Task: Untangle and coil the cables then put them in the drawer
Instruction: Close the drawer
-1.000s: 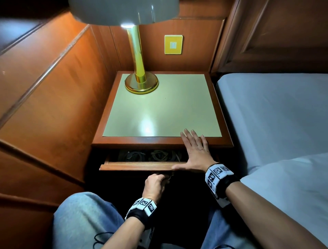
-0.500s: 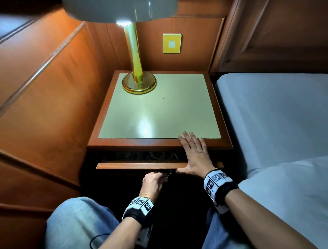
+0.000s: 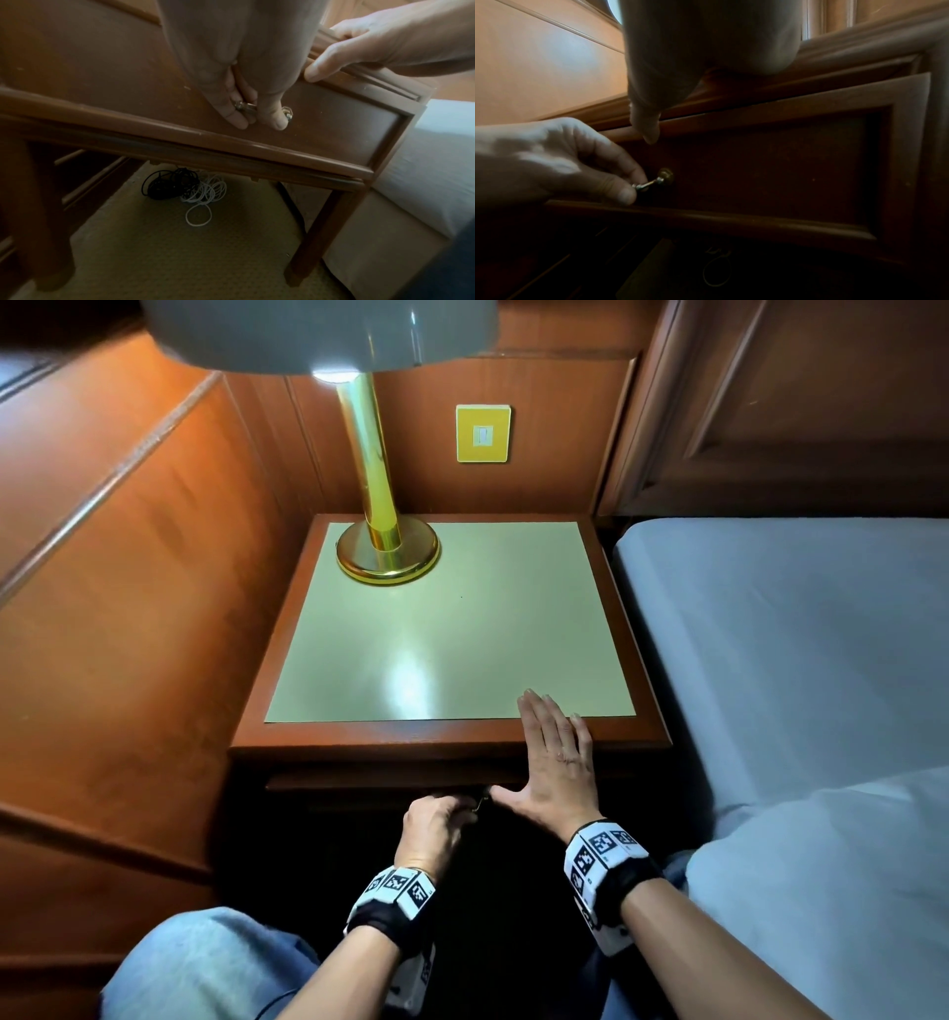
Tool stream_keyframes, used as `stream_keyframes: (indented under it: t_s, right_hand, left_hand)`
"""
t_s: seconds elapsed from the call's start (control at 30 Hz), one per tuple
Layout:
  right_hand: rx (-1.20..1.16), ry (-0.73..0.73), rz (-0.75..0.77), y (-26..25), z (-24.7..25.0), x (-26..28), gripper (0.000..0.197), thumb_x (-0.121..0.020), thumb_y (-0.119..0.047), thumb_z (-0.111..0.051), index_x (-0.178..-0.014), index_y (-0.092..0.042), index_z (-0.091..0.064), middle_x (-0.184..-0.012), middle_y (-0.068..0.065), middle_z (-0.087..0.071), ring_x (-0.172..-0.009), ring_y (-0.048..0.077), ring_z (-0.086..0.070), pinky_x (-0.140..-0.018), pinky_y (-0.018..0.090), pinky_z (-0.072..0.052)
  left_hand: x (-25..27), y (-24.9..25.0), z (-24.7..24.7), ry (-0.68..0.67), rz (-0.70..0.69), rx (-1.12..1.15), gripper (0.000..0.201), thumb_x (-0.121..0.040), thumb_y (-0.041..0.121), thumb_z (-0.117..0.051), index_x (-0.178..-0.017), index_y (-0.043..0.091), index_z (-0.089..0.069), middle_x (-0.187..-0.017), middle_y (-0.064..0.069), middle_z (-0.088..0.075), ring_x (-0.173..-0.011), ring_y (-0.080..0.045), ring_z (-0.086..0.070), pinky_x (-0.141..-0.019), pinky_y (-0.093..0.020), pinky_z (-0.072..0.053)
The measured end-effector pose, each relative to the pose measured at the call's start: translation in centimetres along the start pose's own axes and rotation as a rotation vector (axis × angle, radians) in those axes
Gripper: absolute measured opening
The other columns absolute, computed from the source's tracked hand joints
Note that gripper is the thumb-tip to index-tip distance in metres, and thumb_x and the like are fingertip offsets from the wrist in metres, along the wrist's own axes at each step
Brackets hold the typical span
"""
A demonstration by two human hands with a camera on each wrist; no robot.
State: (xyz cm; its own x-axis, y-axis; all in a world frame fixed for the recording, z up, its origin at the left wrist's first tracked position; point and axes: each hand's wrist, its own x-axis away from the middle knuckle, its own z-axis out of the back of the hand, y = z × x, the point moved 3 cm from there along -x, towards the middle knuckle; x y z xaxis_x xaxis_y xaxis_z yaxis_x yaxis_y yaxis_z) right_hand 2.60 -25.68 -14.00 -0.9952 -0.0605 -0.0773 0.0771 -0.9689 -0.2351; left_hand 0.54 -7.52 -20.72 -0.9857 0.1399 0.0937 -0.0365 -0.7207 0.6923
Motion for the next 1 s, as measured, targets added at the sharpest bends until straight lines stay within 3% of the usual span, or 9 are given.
stream_keyframes:
  t_s: [0.33,0.47,0.7,0.87,1.0]
  right_hand:
    - [-0.006,0.191,-0.031,0.0,-0.9,-0.6,0.12,-0.051,-0.064,-0.084,-0.151,-0.014,-0.041,-0.16,0.002,-0.038,-0.147,0.02,-0.027,-0.119,0.045,-0.017]
    - [-0.015,0.233,-0.051,0.0,-1.4,-0.8,0.118,-0.053,-0.062,-0.086,-0.151,-0.015,-0.041,-0.158,0.001,-0.041,-0.147,0.02,-0.031,-0.12,0.043,-0.016]
    - [-0.003,0.26,-0.049,0.0,-1.4,-1.0,0.119,-0.049,-0.057,-0.089,-0.15,-0.015,-0.043,-0.156,0.001,-0.044,-0.145,0.022,-0.036,-0.119,0.043,-0.02]
    - [0.0,0.226,-0.036,0.2,-1.2,-0.8,0.118,-0.051,-0.053,-0.09,-0.152,-0.017,-0.039,-0.158,0.0,-0.042,-0.145,0.02,-0.033,-0.118,0.043,-0.021]
    - [0.024,0.182,-0.024,0.7,-1.0,-0.6,0.118,-0.054,-0.043,-0.09,-0.155,-0.02,-0.035,-0.162,-0.003,-0.035,-0.148,0.017,-0.031,-0.119,0.043,-0.019]
  left_hand:
    - [-2.4,-0.4,0.3,-0.032,0.021,0.041,0.019,-0.089,0.019,-0.075,-0.107,0.021,-0.079,-0.102,-0.002,-0.078,-0.099,-0.016,-0.072,-0.089,-0.016,-0.048]
    - [-3.4,-0.5,0.3,-0.039,0.0,0.024,0.02,-0.089,0.014,-0.073,-0.108,0.019,-0.079,-0.104,-0.004,-0.078,-0.101,-0.018,-0.072,-0.093,-0.02,-0.048]
    - [-3.9,-0.6,0.3,-0.036,-0.043,-0.008,0.019,-0.091,0.014,-0.071,-0.108,0.015,-0.078,-0.107,-0.006,-0.077,-0.101,-0.02,-0.072,-0.09,-0.013,-0.042]
    - [-3.7,-0.3,0.5,-0.009,-0.002,0.027,0.019,-0.086,0.009,-0.076,-0.103,0.015,-0.08,-0.101,-0.003,-0.078,-0.096,-0.014,-0.072,-0.083,0.006,-0.032]
    - [-3.6,-0.1,0.7,-0.02,0.036,0.059,0.02,-0.085,0.012,-0.078,-0.104,0.016,-0.08,-0.103,-0.002,-0.078,-0.096,-0.009,-0.07,-0.084,0.007,-0.031]
